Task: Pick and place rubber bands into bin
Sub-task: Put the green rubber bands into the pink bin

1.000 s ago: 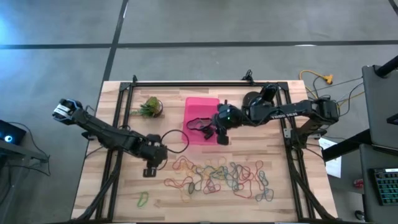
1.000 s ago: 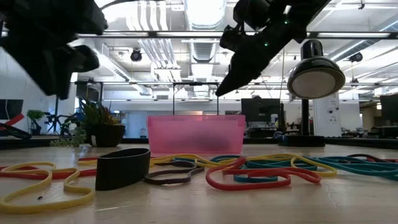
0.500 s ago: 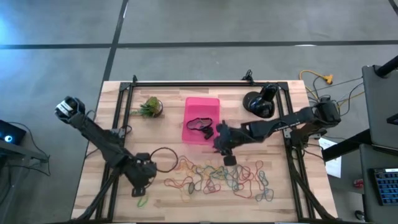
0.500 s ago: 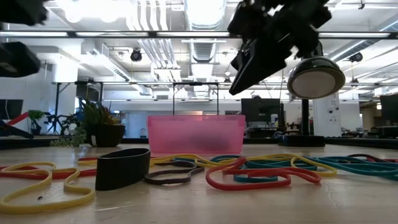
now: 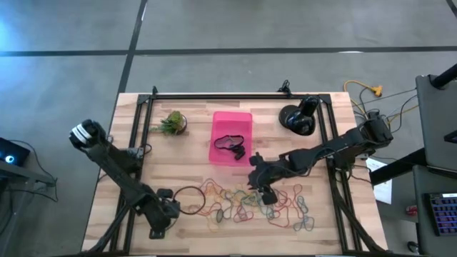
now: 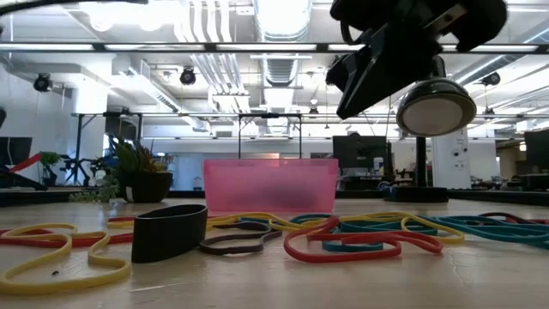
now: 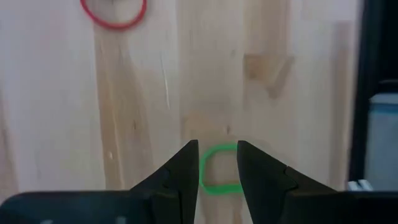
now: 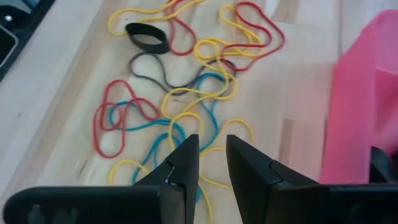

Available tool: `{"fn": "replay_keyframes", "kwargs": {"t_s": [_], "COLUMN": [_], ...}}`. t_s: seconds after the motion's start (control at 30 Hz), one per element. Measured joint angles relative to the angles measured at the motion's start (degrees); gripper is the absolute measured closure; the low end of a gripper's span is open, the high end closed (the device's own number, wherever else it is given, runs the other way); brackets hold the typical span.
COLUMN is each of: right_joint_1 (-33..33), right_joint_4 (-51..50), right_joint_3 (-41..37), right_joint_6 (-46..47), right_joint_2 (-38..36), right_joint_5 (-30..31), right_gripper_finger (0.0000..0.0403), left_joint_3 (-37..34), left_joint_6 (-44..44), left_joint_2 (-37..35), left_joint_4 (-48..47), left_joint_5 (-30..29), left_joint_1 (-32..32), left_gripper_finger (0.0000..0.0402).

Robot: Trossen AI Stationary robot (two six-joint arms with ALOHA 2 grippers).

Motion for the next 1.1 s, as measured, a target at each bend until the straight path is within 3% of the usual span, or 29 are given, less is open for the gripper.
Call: {"fn": "replay_keyframes", "kwargs": {"t_s": [0.3, 1.1], "right_joint_1": [0.67, 0.67], "right_joint_4": [0.09, 0.12], "right_joint_3": [0.02, 0.02], "right_joint_6": [-0.72, -3.50], "right_joint_2": [0.00, -0.02], "right_joint_5": [0.29, 0.22], "right_gripper_finger": [0.0331, 0.0328], "left_joint_3": [2.92, 2.86], "left_joint_6": [-3.81, -5.87], "left_joint_2": [6.12, 6.01], "left_joint_4": [-0.62, -5.10], "left_joint_5": [3.27, 3.01], "left_joint_1": [0.00, -0.97], "left_gripper_finger": [0.0308, 0.0308]}}
